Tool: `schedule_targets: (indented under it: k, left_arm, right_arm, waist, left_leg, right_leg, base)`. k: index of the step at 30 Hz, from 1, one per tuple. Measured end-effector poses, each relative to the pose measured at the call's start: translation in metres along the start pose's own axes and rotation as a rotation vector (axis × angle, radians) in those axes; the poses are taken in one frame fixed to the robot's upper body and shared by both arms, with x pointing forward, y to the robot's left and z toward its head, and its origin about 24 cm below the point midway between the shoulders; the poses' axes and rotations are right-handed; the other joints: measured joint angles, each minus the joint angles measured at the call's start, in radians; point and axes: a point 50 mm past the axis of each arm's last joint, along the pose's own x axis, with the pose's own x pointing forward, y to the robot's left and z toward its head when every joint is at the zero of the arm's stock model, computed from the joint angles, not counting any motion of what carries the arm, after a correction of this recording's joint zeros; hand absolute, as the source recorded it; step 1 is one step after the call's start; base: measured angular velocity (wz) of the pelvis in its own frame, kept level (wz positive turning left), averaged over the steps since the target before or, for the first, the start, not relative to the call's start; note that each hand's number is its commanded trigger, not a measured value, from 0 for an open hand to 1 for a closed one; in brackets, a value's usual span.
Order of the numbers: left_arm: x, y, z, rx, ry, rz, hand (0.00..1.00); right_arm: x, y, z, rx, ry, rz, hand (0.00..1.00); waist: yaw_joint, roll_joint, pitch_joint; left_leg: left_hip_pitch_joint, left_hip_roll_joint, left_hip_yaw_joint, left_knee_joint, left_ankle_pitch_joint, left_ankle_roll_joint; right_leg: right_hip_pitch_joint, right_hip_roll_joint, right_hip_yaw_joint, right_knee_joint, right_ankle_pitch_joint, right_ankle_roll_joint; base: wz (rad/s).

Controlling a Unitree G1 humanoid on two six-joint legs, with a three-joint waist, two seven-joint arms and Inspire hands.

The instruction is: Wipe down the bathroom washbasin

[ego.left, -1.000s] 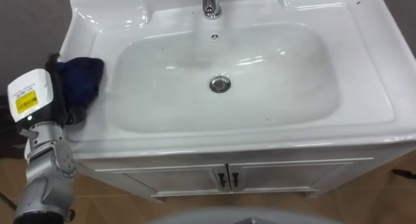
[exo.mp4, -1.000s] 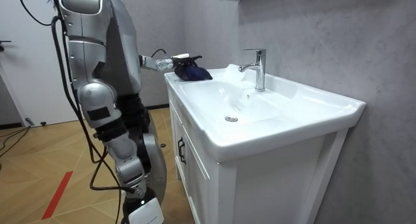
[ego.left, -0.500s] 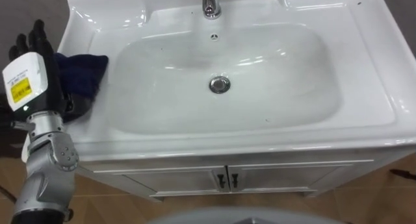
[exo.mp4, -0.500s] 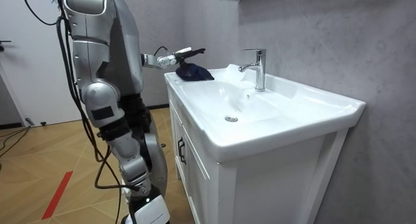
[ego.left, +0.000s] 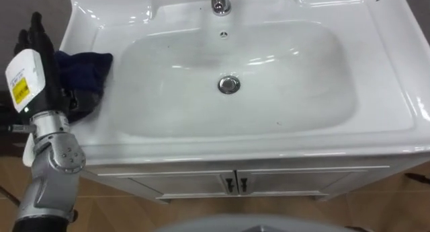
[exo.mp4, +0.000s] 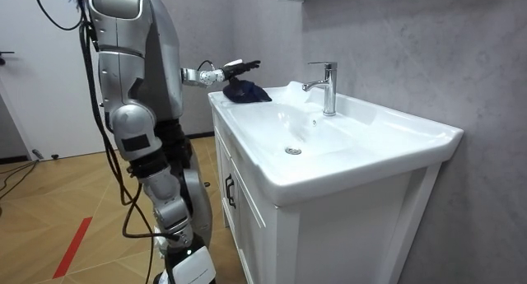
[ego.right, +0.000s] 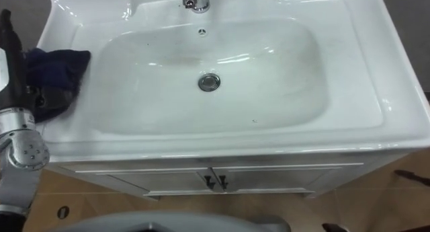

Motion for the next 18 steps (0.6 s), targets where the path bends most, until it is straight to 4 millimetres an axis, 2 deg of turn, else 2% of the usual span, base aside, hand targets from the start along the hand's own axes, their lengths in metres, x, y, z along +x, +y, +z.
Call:
schedule_targets:
  k: [1,5,9,10,13,18]
  left_arm:
    - [0.001,0.000,0.000,-0.041,0.015,0.003,0.00]
    - [0.005,0.008,0.010,-0.164,0.011,0.040,0.00]
    - [0.014,0.027,0.028,-0.411,-0.012,0.113,0.00]
    - [0.016,0.032,0.030,-0.476,-0.008,0.131,0.00]
    - [0.022,0.041,0.028,-0.627,0.035,0.182,0.00]
    - [0.022,0.043,0.025,-0.723,0.065,0.177,0.00]
  right_arm:
    - [0.000,0.001,0.001,0.002,-0.001,-0.001,0.00]
    - [0.000,0.008,0.000,0.007,0.005,0.012,0.00]
    - [0.000,0.008,-0.002,0.012,0.017,0.010,0.00]
    - [0.000,0.008,-0.002,0.010,0.018,0.007,0.00]
    - [0.000,0.009,-0.002,0.005,0.020,0.003,0.00]
    - [0.001,0.011,0.002,-0.009,0.008,0.002,0.00]
  waist:
    - [0.000,0.005,-0.0016]
    - [-0.002,0.005,0.0004]
    - [0.007,0.003,0.0064]
    - [0.014,0.008,0.0053]
    - [0.018,0.010,0.0070]
    - [0.030,0.004,0.0062]
  left_leg:
    - [0.000,0.000,-0.001,0.000,0.000,0.000]
    - [0.000,0.000,0.000,-0.001,0.000,0.000]
    - [0.002,-0.001,0.004,-0.002,0.000,0.000]
    - [0.005,-0.001,0.003,-0.002,0.000,0.000]
    - [0.012,-0.001,0.003,-0.004,0.000,0.000]
    - [0.012,-0.001,0.003,-0.006,0.000,0.000]
  right_leg:
    - [0.000,0.000,-0.001,0.000,0.000,0.000]
    - [0.000,0.000,-0.001,0.000,0.000,0.000]
    - [-0.001,-0.002,-0.001,0.001,0.000,0.000]
    - [0.000,-0.002,0.000,0.002,0.000,0.000]
    - [0.007,-0.002,0.000,0.000,0.000,0.001]
    - [0.008,-0.002,-0.002,0.000,0.000,0.001]
  base:
    - [0.00]
    - [0.00]
    - [-0.03]
    - [-0.10]
    - [0.00]
    - [0.00]
